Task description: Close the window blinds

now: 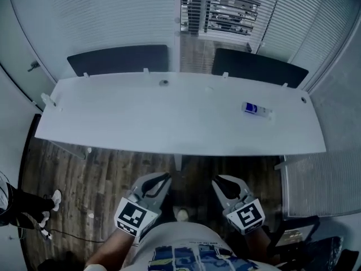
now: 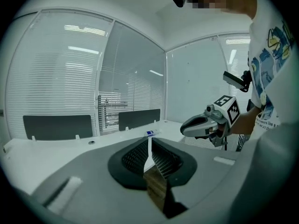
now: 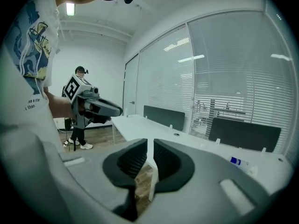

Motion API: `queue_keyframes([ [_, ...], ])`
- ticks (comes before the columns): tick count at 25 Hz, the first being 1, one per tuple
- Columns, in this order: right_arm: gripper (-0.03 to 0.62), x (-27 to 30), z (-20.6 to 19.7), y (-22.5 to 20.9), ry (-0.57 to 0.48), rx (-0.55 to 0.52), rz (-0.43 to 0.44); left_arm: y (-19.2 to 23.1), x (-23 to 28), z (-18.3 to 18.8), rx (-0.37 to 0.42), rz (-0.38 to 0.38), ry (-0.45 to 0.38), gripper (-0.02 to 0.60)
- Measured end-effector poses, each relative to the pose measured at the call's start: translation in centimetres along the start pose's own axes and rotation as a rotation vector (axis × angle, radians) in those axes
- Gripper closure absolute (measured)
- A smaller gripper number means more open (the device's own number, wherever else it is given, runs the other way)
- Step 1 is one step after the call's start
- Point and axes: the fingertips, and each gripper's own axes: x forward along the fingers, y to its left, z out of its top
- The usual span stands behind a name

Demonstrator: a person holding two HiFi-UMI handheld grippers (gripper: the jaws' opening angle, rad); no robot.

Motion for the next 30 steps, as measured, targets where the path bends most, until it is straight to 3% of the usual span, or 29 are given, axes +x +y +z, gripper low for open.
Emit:
queue_keyframes([
  [11,0.565,5.5,0.9,-4.3,0.05,0.017,-0.095,7.8,5.7,2.3,0.035,-0.073,-0.044,0.555],
  [21,0.565,14.0,5.0,-7.2,0.077,-0.047,-0.138,18.4,8.8,4.6,0.067,-0.075,-0.086,0.555],
  [28,0.565,18.8,6.0,-7.5,0.079,0.004,-0.16,24.0,11.2,4.3,0.108,-0.077,-0.081,0.555],
  [30,0.565,19.4,6.3,-7.8,0.075,-0.025,-0.163,25.3,11.8,4.6,0.115,-0.065,-0.081,0.555],
])
